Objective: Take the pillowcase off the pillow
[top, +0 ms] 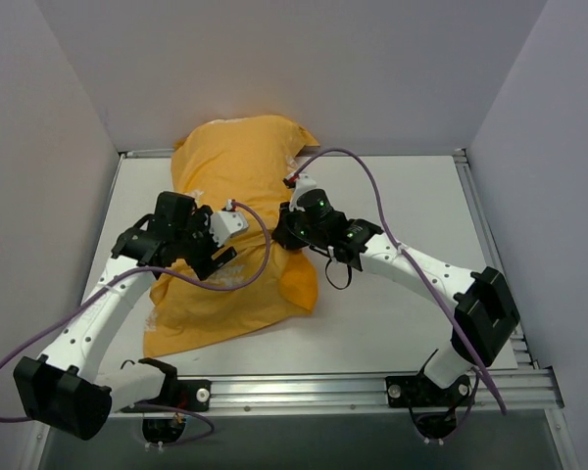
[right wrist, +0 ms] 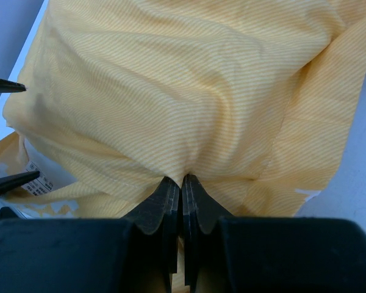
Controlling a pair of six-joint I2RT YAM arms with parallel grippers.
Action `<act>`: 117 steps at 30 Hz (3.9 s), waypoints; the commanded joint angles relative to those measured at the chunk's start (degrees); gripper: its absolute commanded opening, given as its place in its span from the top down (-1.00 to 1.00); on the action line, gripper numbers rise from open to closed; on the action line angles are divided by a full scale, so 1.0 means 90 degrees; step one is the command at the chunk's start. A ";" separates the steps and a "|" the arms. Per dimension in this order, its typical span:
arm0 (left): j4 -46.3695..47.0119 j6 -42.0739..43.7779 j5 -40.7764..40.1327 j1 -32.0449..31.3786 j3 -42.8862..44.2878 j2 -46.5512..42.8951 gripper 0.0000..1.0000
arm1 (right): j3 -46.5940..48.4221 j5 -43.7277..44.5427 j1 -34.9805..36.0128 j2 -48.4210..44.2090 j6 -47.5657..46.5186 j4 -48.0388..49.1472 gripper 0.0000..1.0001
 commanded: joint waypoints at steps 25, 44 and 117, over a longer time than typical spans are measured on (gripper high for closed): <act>0.1811 -0.1095 -0.2057 -0.0467 0.0233 0.0385 -0.29 | -0.0983 -0.0001 -0.0607 -0.0812 0.0145 0.0435 1.00; 0.0923 -0.1573 -0.0446 -0.0408 0.0838 0.0365 0.95 | -0.0884 -0.0479 -0.0607 -0.1075 0.0281 -0.0073 -0.99; 0.1645 -0.1594 -0.1578 -0.0838 0.2245 0.2317 0.95 | -0.5377 0.1406 0.0067 -0.2931 0.2616 0.1479 1.00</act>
